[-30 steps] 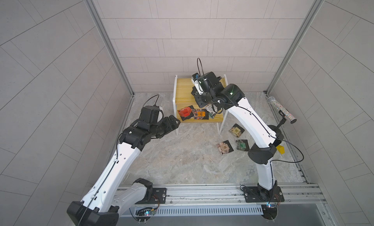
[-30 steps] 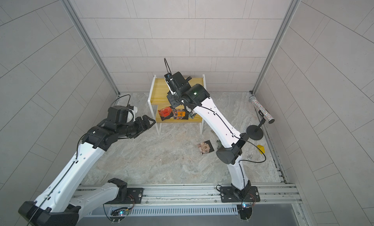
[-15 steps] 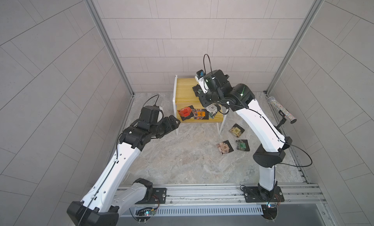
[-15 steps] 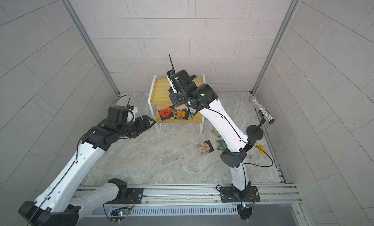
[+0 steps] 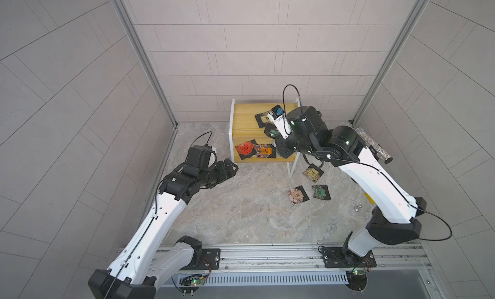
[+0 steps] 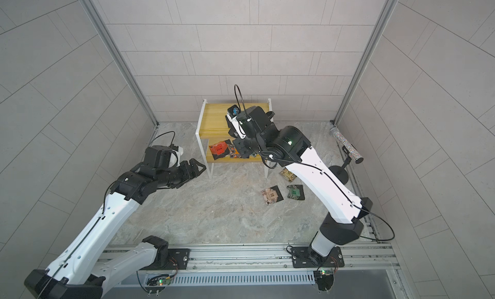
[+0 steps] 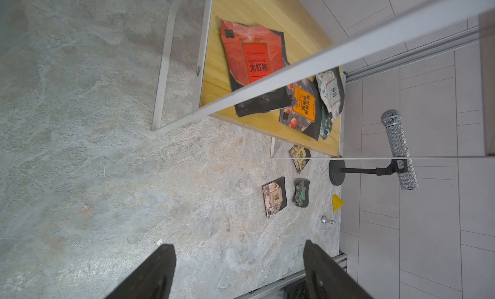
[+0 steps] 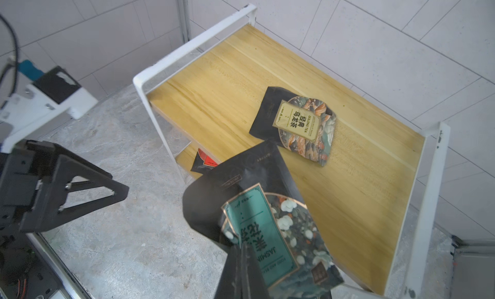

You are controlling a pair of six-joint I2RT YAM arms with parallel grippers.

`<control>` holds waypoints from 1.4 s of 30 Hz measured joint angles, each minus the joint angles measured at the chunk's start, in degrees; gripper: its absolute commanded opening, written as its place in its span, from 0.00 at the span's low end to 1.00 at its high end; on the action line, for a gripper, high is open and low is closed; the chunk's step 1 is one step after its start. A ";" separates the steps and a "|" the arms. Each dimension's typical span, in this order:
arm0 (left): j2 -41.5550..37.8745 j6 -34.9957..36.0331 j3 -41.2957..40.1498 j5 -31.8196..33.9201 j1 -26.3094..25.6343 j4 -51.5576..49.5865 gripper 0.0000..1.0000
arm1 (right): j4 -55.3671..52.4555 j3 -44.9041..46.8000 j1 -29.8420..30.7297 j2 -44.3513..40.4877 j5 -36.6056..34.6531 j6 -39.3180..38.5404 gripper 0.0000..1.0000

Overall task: Remove the tea bags from the shelf
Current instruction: Pick up the tea bag from the shelf, then place the tea bag at the center of the board.

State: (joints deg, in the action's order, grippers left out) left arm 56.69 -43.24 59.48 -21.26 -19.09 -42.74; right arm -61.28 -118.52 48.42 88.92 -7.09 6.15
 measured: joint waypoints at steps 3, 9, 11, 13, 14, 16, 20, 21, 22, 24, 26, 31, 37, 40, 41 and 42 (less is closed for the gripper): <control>-0.46 1.03 -2.51 -0.02 -0.11 -0.02 0.83 | 3.56 9.68 1.05 -6.93 1.03 -1.22 0.00; -0.52 2.29 -6.91 -0.22 -0.42 0.35 0.83 | 10.23 27.67 2.60 -18.62 2.14 -2.56 0.00; -0.52 2.40 -8.28 -0.42 -0.44 0.92 0.83 | 12.37 33.09 3.41 -21.70 2.08 -2.75 0.00; -0.52 2.54 -9.77 -0.44 -0.44 1.62 0.83 | 14.47 38.47 4.42 -24.37 2.03 -2.73 0.00; -0.52 2.67 -10.58 -0.44 -0.44 2.01 0.83 | 15.52 40.96 4.83 -25.42 2.05 -2.71 0.00; -0.57 2.84 -11.50 -0.39 -0.44 2.40 0.83 | 17.94 46.05 5.57 -27.06 2.01 -2.45 0.00; -0.83 3.34 -13.27 -0.15 -0.44 3.82 0.83 | 22.49 55.25 6.99 -28.09 1.70 -1.18 0.00; -0.90 3.48 -13.66 -0.11 -0.44 4.02 0.83 | 23.82 57.33 7.43 -28.11 1.62 -0.92 0.00; -0.94 3.67 -14.14 0.02 -0.44 4.33 0.83 | 24.76 58.90 7.78 -28.13 1.53 -0.61 0.00; -0.98 3.93 -15.13 0.28 -0.44 4.98 0.83 | 27.23 62.23 8.24 -28.15 1.49 0.20 0.00; -0.98 4.15 -16.00 0.55 -0.44 5.31 0.83 | 29.77 64.65 8.44 -28.20 1.46 1.03 0.00; -0.96 4.28 -18.12 0.96 -0.44 6.47 0.83 | 36.79 70.75 8.44 -26.99 1.42 3.50 0.00; -0.90 4.42 -18.34 1.31 -0.44 7.13 0.83 | 42.91 75.30 8.44 -22.40 1.51 5.92 0.00; -0.90 4.55 -18.36 1.42 -0.44 7.37 0.83 | 45.57 76.65 8.44 -19.96 1.60 6.82 0.00; -0.90 4.57 -18.36 1.51 -0.44 7.39 0.83 | 46.16 76.83 8.44 -19.12 1.64 7.19 0.00; -0.90 4.57 -18.36 1.57 -0.44 7.39 0.83 | 46.75 76.83 8.44 -18.12 1.70 7.48 0.00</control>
State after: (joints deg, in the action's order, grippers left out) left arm 55.79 -38.68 41.12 -19.68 -19.53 -35.35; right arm -14.52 -41.69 56.86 70.81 -5.39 13.63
